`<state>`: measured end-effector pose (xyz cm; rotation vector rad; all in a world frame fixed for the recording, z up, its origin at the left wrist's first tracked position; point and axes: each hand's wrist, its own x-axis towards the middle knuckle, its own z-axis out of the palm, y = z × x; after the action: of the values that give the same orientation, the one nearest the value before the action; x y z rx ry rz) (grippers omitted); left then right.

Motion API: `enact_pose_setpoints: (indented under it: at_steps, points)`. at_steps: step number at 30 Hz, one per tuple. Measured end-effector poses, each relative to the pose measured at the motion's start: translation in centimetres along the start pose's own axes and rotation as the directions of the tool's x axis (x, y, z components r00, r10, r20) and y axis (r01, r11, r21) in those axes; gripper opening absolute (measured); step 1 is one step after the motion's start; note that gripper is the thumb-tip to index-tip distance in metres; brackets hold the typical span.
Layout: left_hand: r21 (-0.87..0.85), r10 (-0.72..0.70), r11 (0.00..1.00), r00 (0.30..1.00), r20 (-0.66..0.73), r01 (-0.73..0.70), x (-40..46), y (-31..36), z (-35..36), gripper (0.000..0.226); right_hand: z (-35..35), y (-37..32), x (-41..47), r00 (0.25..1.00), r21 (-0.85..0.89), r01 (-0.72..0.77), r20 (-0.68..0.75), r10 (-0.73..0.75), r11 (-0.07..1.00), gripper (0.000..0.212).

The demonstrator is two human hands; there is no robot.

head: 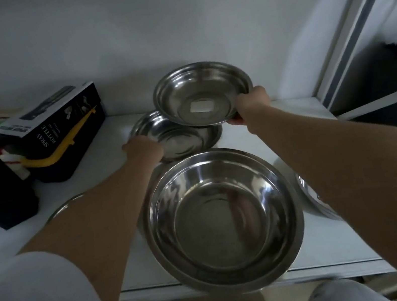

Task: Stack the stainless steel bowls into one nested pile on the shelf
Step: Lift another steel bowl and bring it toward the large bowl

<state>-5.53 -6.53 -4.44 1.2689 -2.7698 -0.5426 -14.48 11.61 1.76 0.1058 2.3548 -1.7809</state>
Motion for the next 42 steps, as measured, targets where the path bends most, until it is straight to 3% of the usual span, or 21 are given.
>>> enact_pose_setpoints:
  at_steps: [4,9,13,17,21,37,42]
  points:
    - [-0.198,-0.04,0.979,0.998,0.039,0.047,1.2,-1.1,-0.3,0.043,2.1,-0.5,-0.7,0.998,0.009,0.016,0.057,-0.017,1.0,0.035]
    - [-0.502,-0.097,0.865,0.986,-0.138,0.015,2.7,-1.8,-3.0,0.043,3.6,-1.0,-0.9,0.994,-0.009,0.01,0.109,-0.009,1.0,0.034]
    - [-0.603,-0.128,0.798,0.981,-0.148,0.013,1.5,-1.1,-3.8,0.042,4.4,-0.8,-0.6,0.992,-0.109,0.015,0.126,-0.001,0.994,0.031]
    - [-0.52,-0.079,0.854,0.987,-0.139,-0.005,1.8,-2.2,-2.3,0.04,4.3,0.2,-0.1,0.993,-0.416,0.102,0.091,-0.071,0.904,0.017]
    - [-0.434,-0.063,0.901,0.987,-0.145,-0.006,1.8,-2.7,-1.9,0.039,4.3,1.4,0.6,0.989,-0.577,0.131,0.131,-0.067,0.806,0.027]
    - [-0.346,0.041,0.936,0.998,-0.05,-0.056,2.8,-2.8,-0.1,0.039,6.4,4.7,2.8,0.99,-0.597,0.123,0.126,-0.06,0.792,0.03]
    - [-0.283,0.012,0.959,1.0,0.015,-0.007,2.3,-2.5,-0.5,0.05,5.9,4.5,2.4,0.993,-0.592,0.095,0.115,-0.033,0.8,0.046]
